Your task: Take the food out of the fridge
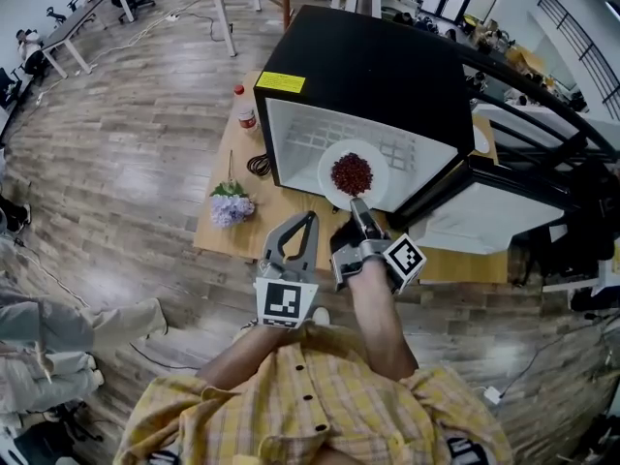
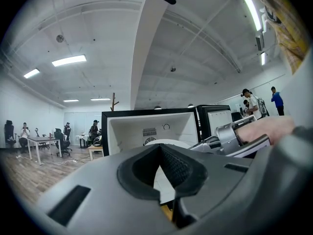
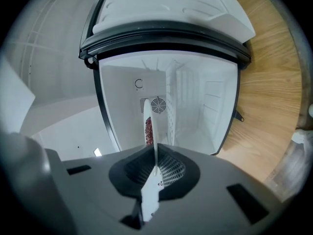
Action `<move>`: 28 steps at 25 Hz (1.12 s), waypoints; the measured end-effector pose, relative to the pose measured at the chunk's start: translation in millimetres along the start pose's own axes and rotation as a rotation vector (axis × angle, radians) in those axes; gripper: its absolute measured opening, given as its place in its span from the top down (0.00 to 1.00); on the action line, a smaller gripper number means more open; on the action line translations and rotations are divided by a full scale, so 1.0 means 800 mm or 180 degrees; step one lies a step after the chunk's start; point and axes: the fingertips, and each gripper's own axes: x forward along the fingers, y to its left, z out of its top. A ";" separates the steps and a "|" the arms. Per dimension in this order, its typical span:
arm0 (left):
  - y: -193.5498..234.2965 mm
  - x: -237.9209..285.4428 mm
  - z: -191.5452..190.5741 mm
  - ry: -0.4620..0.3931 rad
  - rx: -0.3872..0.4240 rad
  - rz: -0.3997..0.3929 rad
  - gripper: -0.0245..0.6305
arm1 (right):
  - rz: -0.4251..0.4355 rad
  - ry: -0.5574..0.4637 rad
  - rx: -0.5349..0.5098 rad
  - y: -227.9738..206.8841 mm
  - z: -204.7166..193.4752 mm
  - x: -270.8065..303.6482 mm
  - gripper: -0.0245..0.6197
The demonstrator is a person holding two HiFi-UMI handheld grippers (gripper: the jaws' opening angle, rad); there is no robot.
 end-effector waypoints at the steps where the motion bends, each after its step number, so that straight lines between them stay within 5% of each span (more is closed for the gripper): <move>1: -0.001 -0.002 0.000 -0.0002 0.0003 0.0002 0.95 | 0.0007 0.0019 -0.0015 0.001 -0.003 -0.004 0.94; 28: -0.016 -0.063 0.010 -0.0057 -0.0081 0.0180 0.95 | 0.0032 0.0396 -0.0061 0.011 -0.068 -0.091 0.94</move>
